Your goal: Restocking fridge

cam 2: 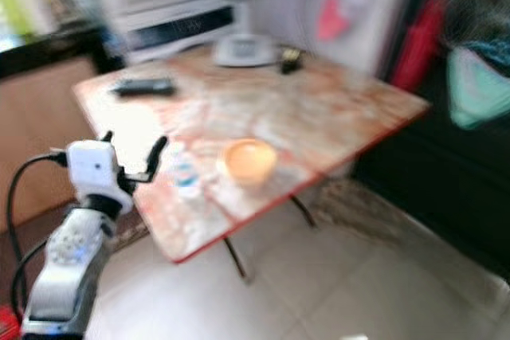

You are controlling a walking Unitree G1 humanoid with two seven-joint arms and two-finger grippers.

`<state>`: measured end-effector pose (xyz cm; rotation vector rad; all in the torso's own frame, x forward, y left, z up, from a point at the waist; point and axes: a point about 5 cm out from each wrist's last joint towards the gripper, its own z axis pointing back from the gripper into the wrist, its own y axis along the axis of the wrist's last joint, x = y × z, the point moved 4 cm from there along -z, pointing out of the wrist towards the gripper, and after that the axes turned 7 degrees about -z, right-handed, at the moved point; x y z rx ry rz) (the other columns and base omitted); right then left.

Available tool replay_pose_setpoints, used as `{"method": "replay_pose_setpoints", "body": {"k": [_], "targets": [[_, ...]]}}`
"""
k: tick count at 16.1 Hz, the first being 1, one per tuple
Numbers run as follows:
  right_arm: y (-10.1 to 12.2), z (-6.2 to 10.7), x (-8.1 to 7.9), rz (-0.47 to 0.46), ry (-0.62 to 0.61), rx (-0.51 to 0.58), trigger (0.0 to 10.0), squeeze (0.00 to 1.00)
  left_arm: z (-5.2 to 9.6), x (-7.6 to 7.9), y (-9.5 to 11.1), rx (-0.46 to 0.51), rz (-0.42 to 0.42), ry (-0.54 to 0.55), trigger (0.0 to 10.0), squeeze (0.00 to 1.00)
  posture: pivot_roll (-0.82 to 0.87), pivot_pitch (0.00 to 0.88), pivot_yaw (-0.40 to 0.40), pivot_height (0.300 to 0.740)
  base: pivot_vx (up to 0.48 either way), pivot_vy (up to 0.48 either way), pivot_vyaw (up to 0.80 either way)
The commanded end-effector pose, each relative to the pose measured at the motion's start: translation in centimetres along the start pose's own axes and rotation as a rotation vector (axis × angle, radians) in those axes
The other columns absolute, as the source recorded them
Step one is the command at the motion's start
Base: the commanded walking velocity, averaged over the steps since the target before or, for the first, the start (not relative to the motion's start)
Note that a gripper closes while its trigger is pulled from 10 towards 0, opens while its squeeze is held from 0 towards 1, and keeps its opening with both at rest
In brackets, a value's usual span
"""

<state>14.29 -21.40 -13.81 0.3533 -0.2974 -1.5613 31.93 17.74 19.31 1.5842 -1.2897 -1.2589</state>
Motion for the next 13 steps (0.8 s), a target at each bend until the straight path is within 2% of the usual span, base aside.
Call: {"method": "replay_pose_setpoints", "body": {"k": [1, 4, 7, 10, 13], "targets": [[0.1, -0.1, -0.7, -0.022, 0.017, 0.006, 10.0, 0.00, 0.0, -0.1, 0.1, -0.004, -0.004, 0.004, 10.0, 0.00, 0.16, 0.000, 0.006, 0.740, 0.244, 0.000, 0.00], [0.1, -0.1, -0.7, -0.014, 0.018, 0.005, 10.0, 0.00, 0.1, -0.1, 0.2, -0.005, -0.002, 0.004, 10.0, 0.00, 0.16, 0.000, 0.006, 0.740, 0.247, 0.000, 0.00], [0.0, -0.1, -0.7, -0.042, 0.014, 0.007, 10.0, 0.00, 0.1, 0.1, 0.1, -0.012, 0.003, -0.006, 10.0, 0.00, 0.17, 0.000, 0.004, 0.740, 0.249, 0.000, 0.00], [-0.1, -0.1, -0.5, -0.102, -0.009, 0.019, 10.0, 0.00, 0.4, 1.2, -0.1, -0.023, 0.016, -0.075, 10.0, 0.00, 0.17, 0.000, 0.003, 0.740, 0.167, 0.000, 0.00], [-0.3, -0.1, -0.5, -0.113, -0.009, 0.019, 10.0, 0.00, 1.0, 3.5, 0.5, -0.012, 0.052, -0.253, 10.0, 0.00, 0.17, 0.000, 0.005, 0.740, 0.000, 0.000, 0.00]]}}
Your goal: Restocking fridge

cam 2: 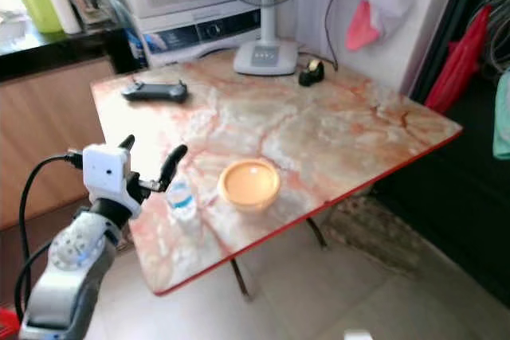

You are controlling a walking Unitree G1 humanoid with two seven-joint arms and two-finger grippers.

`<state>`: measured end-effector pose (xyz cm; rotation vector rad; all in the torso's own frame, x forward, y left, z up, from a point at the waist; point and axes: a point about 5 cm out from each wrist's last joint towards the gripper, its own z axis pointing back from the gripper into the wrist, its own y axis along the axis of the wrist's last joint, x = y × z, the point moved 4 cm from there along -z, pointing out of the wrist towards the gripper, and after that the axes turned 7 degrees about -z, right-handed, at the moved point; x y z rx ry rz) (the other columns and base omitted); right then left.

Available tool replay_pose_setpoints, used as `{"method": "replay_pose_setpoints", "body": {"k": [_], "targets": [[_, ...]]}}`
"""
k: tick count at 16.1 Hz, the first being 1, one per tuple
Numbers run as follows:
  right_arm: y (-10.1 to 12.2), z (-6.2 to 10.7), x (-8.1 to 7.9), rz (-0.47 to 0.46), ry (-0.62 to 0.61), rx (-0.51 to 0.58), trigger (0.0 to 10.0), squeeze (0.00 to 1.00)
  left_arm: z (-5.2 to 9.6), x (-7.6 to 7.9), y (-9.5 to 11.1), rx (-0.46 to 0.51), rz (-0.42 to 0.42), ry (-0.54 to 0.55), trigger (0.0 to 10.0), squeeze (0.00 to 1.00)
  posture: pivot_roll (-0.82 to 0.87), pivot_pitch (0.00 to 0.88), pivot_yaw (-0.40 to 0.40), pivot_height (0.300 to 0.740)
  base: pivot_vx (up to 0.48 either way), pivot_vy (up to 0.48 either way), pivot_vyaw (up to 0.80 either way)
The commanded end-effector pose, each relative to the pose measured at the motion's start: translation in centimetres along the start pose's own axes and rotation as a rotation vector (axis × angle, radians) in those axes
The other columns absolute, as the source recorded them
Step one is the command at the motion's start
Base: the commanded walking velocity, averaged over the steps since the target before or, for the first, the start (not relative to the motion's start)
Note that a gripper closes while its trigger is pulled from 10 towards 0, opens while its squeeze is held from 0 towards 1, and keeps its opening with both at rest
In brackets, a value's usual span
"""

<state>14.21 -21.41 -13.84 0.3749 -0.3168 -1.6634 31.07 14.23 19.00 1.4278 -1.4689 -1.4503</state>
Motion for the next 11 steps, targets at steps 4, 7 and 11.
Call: {"method": "replay_pose_setpoints", "body": {"k": [4, 7, 11], "targets": [[-0.3, -0.1, -0.7, -0.004, 0.022, -0.008, 10.0, 0.00, -0.3, 0.4, 0.0, -0.044, 0.022, -0.055, 10.0, 0.00, 0.18, 0.000, 0.005, 0.740, 0.000, 0.000, 0.00], [0.0, -0.1, -0.9, 0.006, 0.029, -0.004, 10.0, 0.00, -2.2, 0.0, 1.2, -0.051, 0.052, -0.041, 10.0, 0.00, 0.17, 0.000, 0.005, 0.740, 0.000, 0.000, 0.00], [0.2, -0.2, -0.8, 0.019, 0.027, -0.009, 10.0, 0.00, -5.1, -3.0, 2.3, -0.180, 0.017, 0.020, 10.0, 0.00, 0.18, 0.000, -0.012, 0.740, 0.000, 0.000, 0.00]]}}
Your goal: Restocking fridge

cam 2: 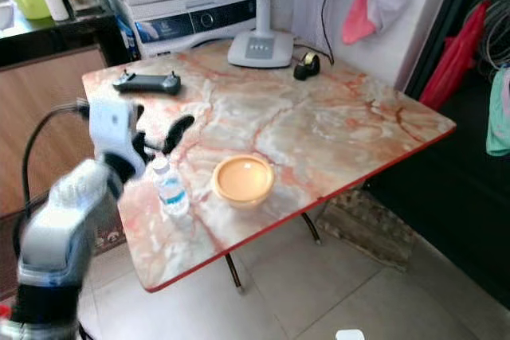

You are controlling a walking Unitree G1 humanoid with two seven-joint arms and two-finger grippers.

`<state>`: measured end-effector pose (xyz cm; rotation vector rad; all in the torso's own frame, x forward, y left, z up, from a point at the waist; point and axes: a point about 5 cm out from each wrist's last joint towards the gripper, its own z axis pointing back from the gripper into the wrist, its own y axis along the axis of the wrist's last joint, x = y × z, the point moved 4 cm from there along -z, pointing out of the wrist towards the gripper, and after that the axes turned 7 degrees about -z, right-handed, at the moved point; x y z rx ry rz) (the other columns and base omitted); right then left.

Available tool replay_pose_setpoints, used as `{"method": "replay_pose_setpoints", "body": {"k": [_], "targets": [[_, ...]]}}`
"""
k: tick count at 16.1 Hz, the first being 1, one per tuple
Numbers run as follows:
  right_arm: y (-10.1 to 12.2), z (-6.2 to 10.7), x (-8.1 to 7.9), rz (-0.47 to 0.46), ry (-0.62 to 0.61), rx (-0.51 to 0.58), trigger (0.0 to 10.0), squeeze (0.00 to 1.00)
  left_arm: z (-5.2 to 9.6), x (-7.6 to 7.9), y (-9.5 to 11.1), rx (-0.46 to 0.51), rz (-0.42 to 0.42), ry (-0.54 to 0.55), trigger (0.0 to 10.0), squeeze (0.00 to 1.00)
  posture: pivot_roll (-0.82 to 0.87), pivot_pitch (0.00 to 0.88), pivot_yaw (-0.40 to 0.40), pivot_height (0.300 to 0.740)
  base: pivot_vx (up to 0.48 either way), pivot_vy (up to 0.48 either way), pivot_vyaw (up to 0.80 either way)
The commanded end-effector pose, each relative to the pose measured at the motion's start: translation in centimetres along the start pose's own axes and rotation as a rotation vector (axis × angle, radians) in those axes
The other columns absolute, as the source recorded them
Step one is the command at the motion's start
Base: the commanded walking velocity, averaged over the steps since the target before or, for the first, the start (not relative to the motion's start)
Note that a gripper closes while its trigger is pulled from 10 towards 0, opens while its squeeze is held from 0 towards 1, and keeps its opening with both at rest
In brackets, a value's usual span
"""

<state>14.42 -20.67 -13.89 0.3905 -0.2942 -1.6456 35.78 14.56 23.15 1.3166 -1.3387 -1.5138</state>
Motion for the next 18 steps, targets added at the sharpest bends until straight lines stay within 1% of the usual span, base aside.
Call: {"method": "replay_pose_setpoints", "body": {"k": [1, 3, 4, 5, 7, 8, 9, 10, 11, 12, 15, 17, 18], "targets": [[0.2, 0.0, 0.0, 0.010, -0.001, -0.004, 10.0, 0.00, -0.5, -1.4, -0.2, -0.103, 0.014, 0.031, 10.0, 0.00, 0.18, 0.000, -0.012, 0.740, 0.000, 0.000, 0.00], [0.3, -0.1, 0.0, 0.011, -0.001, -0.003, 10.0, 0.00, -1.0, -2.0, 0.4, -0.176, 0.055, 0.044, 10.0, 0.00, 0.18, 0.000, -0.014, 0.740, 0.000, 0.000, 0.00], [0.4, -0.1, 0.0, 0.013, -0.001, -0.004, 10.0, 0.00, -1.1, -2.0, 0.6, -0.189, 0.056, 0.030, 10.0, 0.00, 0.18, 0.000, -0.014, 0.740, 0.000, 0.000, 0.00], [0.4, -0.1, 0.0, 0.020, 0.001, -0.006, 10.0, 0.00, -1.2, -1.7, 0.9, -0.219, 0.081, -0.004, 10.0, 0.00, 0.18, 0.000, -0.016, 0.740, 0.000, 0.000, 0.00], [0.5, -0.1, 0.0, 0.023, 0.004, -0.007, 10.0, 0.00, -1.1, -1.5, 0.3, -0.294, 0.116, -0.028, 10.0, 0.00, 0.18, 0.000, -0.014, 0.740, 0.000, 0.000, 0.00], [0.5, -0.1, -0.1, 0.030, 0.008, -0.010, 10.0, 0.00, -0.7, -1.3, -0.5, -0.366, 0.135, -0.054, 10.0, 0.00, 0.18, 0.000, -0.014, 0.740, 0.000, 0.000, 0.00], [0.5, -0.1, -0.1, 0.032, 0.009, -0.012, 10.0, 0.00, -0.5, -1.3, -0.9, -0.410, 0.123, -0.065, 10.0, 0.00, 0.18, 0.000, -0.016, 0.740, 0.000, 0.000, 0.00], [0.5, -0.1, -0.1, 0.037, 0.010, -0.015, 10.0, 0.00, -0.3, -1.3, -1.1, -0.433, 0.111, -0.082, 10.0, 0.00, 0.18, 0.000, -0.015, 0.740, 0.000, 0.000, 0.00], [0.5, -0.1, -0.1, 0.041, 0.011, -0.017, 10.0, 0.00, -0.3, -1.5, -1.1, -0.434, 0.114, -0.082, 10.0, 0.00, 0.18, 0.000, -0.014, 0.740, 0.000, 0.000, 0.00], [0.5, -0.1, -0.1, 0.042, 0.011, -0.018, 10.0, 0.00, -0.3, -1.5, -1.0, -0.435, 0.097, -0.088, 10.0, 0.00, 0.18, 0.000, -0.014, 0.740, 0.000, 0.000, 0.00], [0.5, -0.1, -0.1, 0.045, 0.012, -0.019, 10.0, 0.00, 0.0, -1.2, -1.2, -0.462, 0.098, -0.112, 10.0, 0.00, 0.18, 0.000, -0.014, 0.740, 0.000, 0.000, 0.00], [0.5, -0.1, -0.1, 0.049, 0.015, -0.020, 10.0, 0.00, 0.5, -0.8, -1.3, -0.482, 0.076, -0.150, 10.0, 0.00, 0.17, 0.000, -0.009, 0.740, 0.000, 0.000, 0.00], [0.5, -0.1, -0.2, 0.052, 0.016, -0.021, 10.0, 0.00, 0.6, -1.0, -1.3, -0.486, 0.086, -0.145, 10.0, 0.00, 0.17, 0.000, -0.006, 0.740, 0.000, 0.000, 0.00]]}}
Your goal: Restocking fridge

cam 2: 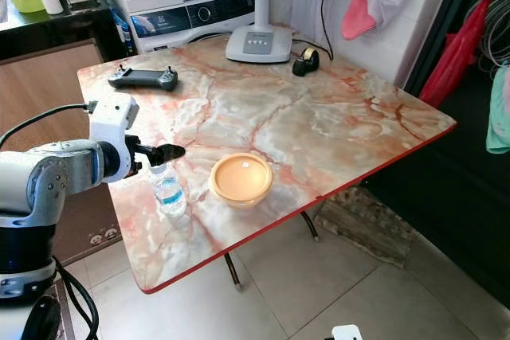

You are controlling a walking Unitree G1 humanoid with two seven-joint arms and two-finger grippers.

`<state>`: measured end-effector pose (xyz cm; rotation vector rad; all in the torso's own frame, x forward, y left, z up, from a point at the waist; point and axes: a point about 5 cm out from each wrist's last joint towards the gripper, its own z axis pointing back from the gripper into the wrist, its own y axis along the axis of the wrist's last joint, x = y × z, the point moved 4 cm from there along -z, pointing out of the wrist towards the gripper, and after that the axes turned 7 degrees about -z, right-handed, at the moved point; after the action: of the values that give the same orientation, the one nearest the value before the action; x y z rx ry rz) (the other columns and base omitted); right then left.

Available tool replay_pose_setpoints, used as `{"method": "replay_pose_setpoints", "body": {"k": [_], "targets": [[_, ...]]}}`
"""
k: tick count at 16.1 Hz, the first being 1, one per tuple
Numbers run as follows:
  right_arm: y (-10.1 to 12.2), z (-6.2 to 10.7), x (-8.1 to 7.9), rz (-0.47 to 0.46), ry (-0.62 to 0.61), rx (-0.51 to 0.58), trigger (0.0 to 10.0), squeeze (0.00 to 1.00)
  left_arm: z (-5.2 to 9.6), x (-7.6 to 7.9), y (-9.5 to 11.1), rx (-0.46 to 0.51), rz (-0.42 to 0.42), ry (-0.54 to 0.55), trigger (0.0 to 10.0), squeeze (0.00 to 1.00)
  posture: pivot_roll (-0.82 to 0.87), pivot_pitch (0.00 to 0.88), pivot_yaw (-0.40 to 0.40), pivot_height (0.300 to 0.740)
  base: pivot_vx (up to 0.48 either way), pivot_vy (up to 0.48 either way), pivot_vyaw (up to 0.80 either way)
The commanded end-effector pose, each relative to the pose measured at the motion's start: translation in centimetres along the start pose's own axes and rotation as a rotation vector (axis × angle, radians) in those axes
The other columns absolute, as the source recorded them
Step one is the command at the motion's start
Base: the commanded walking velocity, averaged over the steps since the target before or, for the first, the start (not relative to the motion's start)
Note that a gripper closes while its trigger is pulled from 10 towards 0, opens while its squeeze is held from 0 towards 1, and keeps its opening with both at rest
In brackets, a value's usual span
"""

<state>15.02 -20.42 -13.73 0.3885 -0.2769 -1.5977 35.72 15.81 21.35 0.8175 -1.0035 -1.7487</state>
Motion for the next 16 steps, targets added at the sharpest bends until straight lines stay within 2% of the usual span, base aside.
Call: {"method": "replay_pose_setpoints", "body": {"k": [1, 6, 10, 12, 16], "targets": [[-0.1, 0.0, 0.1, 0.011, 0.000, -0.010, 10.0, 0.00, 0.6, -0.2, 0.5, 0.006, -0.024, 0.008, 10.0, 0.00, 0.18, 0.000, -0.006, 0.740, 0.000, 0.000, 0.00], [-0.2, 0.0, 0.0, 0.009, 0.001, -0.011, 10.0, 0.00, 1.1, -0.6, 0.1, -0.022, -0.034, 0.004, 10.0, 0.00, 0.17, 0.000, 0.004, 0.740, 0.000, 0.000, 0.00], [-0.3, 0.0, 0.0, 0.017, 0.001, -0.014, 10.0, 0.00, 1.2, -0.3, -1.0, -0.052, -0.045, -0.021, 10.0, 0.00, 0.17, 0.000, 0.005, 0.740, 0.000, 0.000, 0.00], [-0.4, 0.0, 0.0, 0.026, 0.004, -0.016, 10.0, 0.00, 0.8, 0.1, -2.0, -0.072, -0.035, -0.051, 10.0, 0.00, 0.16, 0.000, 0.006, 0.740, 0.000, 0.000, 0.00], [-0.5, 0.1, 0.1, 0.034, 0.004, -0.019, 10.0, 0.00, 0.6, 0.4, -2.2, -0.072, -0.048, -0.061, 10.0, 0.00, 0.16, 0.000, 0.007, 0.740, 0.000, 0.000, 0.00]]}}
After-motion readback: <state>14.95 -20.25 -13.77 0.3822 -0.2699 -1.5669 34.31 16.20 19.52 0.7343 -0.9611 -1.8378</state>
